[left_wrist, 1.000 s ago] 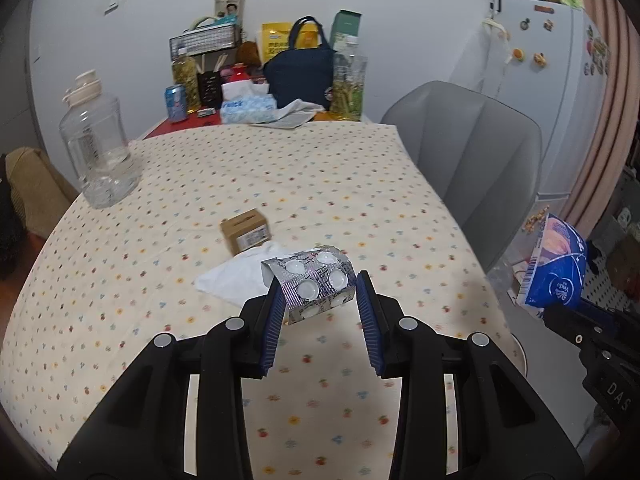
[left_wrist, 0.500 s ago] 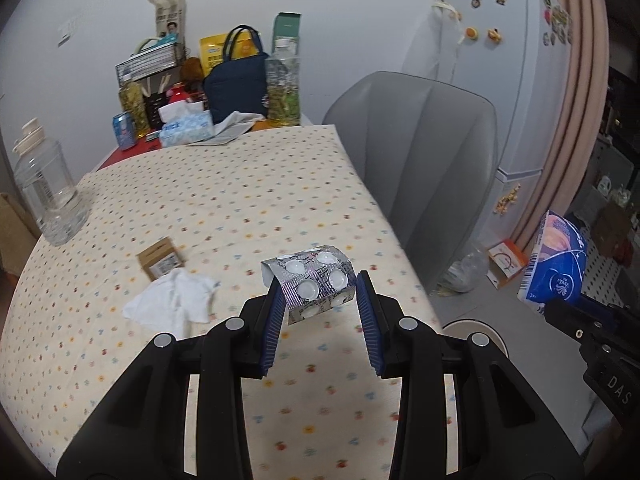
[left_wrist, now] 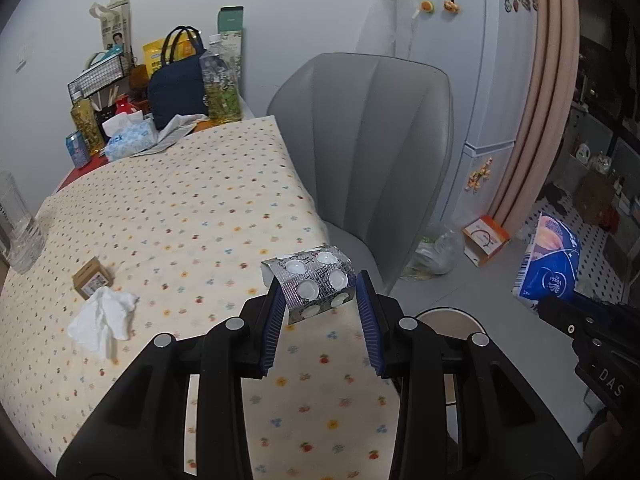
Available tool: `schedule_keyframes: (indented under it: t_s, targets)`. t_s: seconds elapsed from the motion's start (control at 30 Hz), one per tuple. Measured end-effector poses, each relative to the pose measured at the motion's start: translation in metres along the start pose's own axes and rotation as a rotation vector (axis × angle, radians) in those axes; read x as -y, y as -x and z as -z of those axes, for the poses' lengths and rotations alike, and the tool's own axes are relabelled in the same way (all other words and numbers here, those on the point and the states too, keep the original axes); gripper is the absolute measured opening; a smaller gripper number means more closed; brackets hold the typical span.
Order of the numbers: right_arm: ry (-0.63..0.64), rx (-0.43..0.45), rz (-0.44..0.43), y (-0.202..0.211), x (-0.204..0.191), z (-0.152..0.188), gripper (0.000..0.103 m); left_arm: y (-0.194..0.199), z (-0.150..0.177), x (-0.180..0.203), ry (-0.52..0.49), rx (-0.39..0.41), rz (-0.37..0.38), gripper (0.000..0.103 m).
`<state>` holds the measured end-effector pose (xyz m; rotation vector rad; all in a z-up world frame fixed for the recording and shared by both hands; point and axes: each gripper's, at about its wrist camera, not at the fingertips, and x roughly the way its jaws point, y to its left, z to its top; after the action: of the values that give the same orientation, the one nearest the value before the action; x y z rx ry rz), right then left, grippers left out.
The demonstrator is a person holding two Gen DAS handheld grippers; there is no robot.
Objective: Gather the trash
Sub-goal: 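Carry the blister pack and blue tissue pack in both tools over the bin, then open the right tool to drop the blue tissue pack into the bin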
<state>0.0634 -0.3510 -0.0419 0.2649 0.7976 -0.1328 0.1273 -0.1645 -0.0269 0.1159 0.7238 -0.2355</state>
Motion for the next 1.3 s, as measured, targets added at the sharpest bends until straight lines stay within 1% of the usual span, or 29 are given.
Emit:
schedule_keyframes:
  t_s: [0.43,0.73,0.77,0.83,0.87,0.9,1.1,1.3]
  targets:
    - [-0.071,-0.044,0.038,-0.028,0.044,0.002,0.022,-0.040,-0.007,0.053,-0.068,-0.057,0.047,0.036]
    - [-0.121,-0.067,0.069,-0.053,0.075,-0.006,0.022,-0.071,-0.013,0.081,-0.108,-0.100,0.079,0.036]
    - [-0.125,-0.069,0.071,-0.056,0.078,-0.007,0.024,-0.073,-0.014,0.083,-0.111,-0.102,0.080,0.036]
    - [-0.128,-0.071,0.072,-0.063,0.083,-0.009,0.032,-0.077,-0.015,0.087,-0.117,-0.107,0.082,0.036]
    - [-0.130,-0.073,0.077,-0.066,0.084,-0.009,0.049,-0.078,-0.015,0.089,-0.120,-0.109,0.082,0.036]
    - [-0.134,-0.069,0.095,-0.068,0.088,-0.009,0.056,-0.079,-0.015,0.091,-0.124,-0.111,0.083,0.036]
    - [-0.168,-0.070,0.130,-0.068,0.106,-0.004,0.056,-0.088,-0.014,0.105,-0.144,-0.128,0.096,0.036]
    - [-0.212,-0.055,0.174,-0.053,0.131,0.003,0.058,-0.091,-0.011,0.129,-0.187,-0.141,0.136,0.036]
